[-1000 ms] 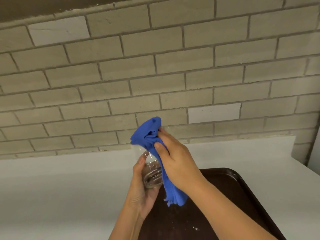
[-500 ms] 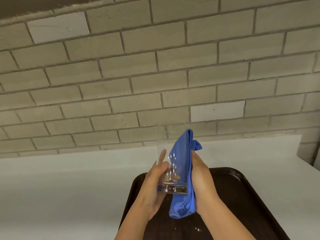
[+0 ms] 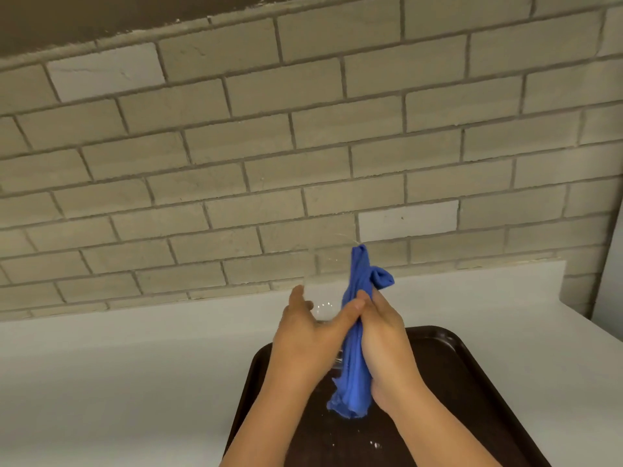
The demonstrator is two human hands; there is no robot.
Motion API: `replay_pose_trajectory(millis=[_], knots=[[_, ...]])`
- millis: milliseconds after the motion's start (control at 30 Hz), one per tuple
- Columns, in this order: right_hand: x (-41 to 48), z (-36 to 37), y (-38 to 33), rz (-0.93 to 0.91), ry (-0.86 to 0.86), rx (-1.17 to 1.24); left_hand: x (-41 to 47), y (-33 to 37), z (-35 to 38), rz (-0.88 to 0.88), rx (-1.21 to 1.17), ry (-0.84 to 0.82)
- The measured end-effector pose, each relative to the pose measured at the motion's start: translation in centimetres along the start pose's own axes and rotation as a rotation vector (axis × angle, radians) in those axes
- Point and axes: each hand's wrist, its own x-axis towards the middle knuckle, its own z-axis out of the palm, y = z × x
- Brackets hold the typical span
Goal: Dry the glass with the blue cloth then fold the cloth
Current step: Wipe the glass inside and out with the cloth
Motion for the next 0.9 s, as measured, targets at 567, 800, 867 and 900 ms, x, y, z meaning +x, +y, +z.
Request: replay_pose_trajectory(millis=[567,800,867,900], knots=[[0.1,0.6,-3.7,-0.502,-0.309,-0.636,-0.7,-3.7,0.1,-0.009,-1.133,-0.525],[2.7,1.2,-3.5,-0.291,-0.21,-0.353,-0.3,-3.0,0.1,-0.002,-0.91,-0.301],[2.6,0.7,-2.9,-0.163,-0.152,-0.319,-0.1,-3.1,0.5,-0.002,-0.834,-0.196],[2.5,0.5,-2.5,-0.094,-0.146,-0.31,0.2,-3.2,0.8,0.009,-0.79,-0.145]])
